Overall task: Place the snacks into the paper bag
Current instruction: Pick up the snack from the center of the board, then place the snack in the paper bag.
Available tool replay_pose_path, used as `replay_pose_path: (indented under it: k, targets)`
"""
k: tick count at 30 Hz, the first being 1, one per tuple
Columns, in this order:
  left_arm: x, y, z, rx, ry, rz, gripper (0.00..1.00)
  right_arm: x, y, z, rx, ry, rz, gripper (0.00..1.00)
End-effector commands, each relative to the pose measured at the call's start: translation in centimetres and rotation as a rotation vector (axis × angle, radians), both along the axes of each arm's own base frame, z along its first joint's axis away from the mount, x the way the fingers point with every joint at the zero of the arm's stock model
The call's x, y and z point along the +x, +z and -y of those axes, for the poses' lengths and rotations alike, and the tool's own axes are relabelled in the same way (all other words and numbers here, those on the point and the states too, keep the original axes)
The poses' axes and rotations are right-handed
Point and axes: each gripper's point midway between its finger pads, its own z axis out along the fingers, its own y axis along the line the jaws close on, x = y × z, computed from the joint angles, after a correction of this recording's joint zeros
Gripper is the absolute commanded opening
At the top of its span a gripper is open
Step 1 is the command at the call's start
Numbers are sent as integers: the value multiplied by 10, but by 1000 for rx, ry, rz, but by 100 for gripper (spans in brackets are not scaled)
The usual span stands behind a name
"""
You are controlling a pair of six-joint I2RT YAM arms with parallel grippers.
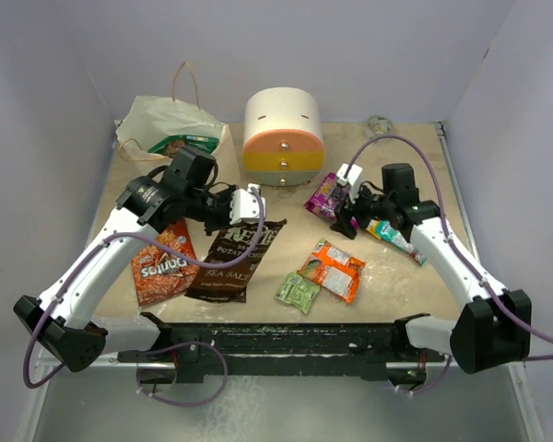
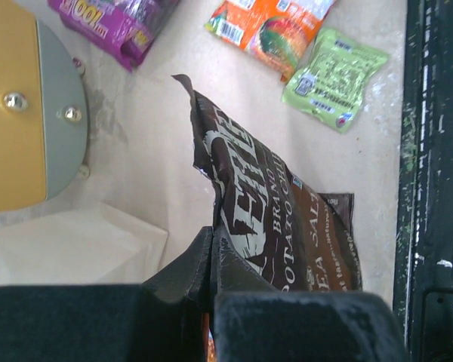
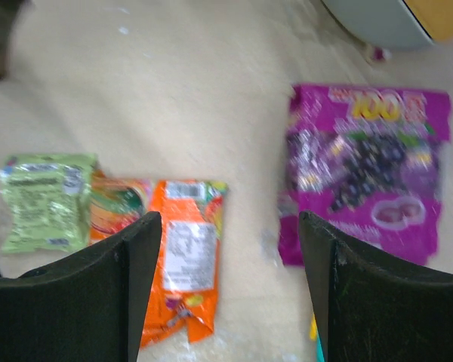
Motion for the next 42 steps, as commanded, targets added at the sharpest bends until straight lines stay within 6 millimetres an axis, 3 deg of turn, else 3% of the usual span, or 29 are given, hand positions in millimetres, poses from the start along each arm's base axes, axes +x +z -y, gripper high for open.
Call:
replay_pose_path:
  k: [1,5,8,16,20,25,37,42]
  targets:
    - [-4,28,30,-147,-119,24,0,-1,47,-66,179,224,29,76]
    - [-6,27,38,-172,-135,-12,0,-11,60,-111,238,349,6,78]
    - [-4,27,39,-179,-126,-15,0,-17,74,-131,305,413,-17,79]
    - [-1,32,41,-203,-99,-20,0,-43,66,-154,336,515,-97,77]
    - [1,35,41,-221,-78,-31,0,-50,54,-159,336,539,-141,72]
    - [5,34,38,-226,-45,-35,0,-56,55,-155,313,538,-152,72]
    - [-3,31,30,-218,-63,-24,0,-44,113,-127,332,457,-18,75]
    - [-5,34,29,-231,-63,-23,0,-49,102,-124,300,474,-5,78]
